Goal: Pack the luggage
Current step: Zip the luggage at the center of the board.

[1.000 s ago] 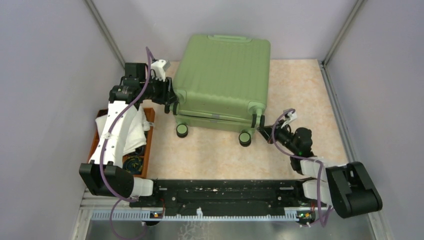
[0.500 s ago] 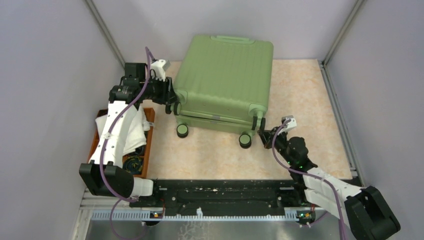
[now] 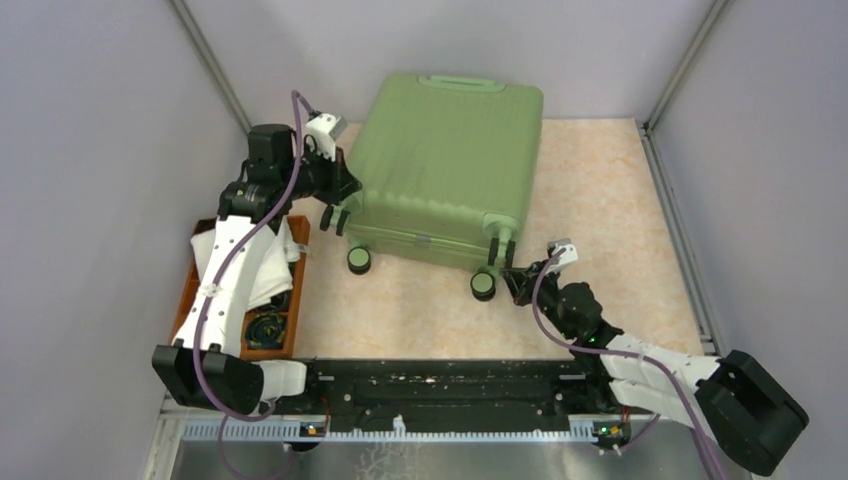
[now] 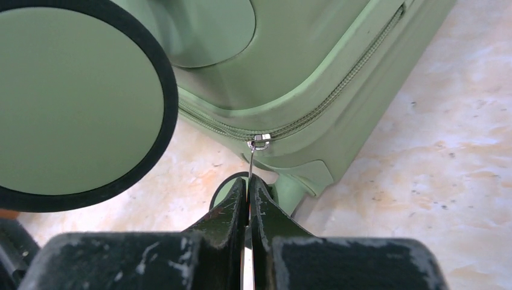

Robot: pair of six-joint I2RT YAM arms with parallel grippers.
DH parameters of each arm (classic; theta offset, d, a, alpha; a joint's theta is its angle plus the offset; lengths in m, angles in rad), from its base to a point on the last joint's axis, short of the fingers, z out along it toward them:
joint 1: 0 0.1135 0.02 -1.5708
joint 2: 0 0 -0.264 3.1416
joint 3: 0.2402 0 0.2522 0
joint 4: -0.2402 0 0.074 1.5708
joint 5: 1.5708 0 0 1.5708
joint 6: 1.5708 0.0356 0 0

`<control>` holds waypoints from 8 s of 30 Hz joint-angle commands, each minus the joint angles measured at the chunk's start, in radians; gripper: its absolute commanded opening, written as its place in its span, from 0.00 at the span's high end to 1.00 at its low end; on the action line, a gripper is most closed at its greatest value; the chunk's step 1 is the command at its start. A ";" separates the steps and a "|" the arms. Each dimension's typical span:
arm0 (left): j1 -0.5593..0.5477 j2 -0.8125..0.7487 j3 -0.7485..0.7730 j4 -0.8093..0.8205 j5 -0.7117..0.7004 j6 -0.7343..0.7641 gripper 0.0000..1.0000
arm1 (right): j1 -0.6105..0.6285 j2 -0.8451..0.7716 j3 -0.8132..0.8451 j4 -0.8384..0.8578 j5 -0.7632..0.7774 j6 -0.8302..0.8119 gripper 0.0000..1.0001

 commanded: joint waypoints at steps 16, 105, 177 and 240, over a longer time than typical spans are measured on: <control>0.084 -0.104 -0.051 -0.131 -0.057 0.235 0.01 | 0.107 0.074 0.037 0.100 0.043 0.099 1.00; -0.019 -0.078 -0.055 -0.115 0.267 0.118 1.00 | 0.626 0.836 0.676 0.206 0.563 -0.148 1.00; 0.090 0.065 -0.424 0.300 0.255 0.380 0.28 | -0.450 1.211 1.888 -1.196 -0.382 0.106 0.31; -0.515 -0.120 -0.187 -0.483 -0.303 1.636 0.07 | -0.182 0.320 0.644 -0.551 -0.448 -0.223 0.24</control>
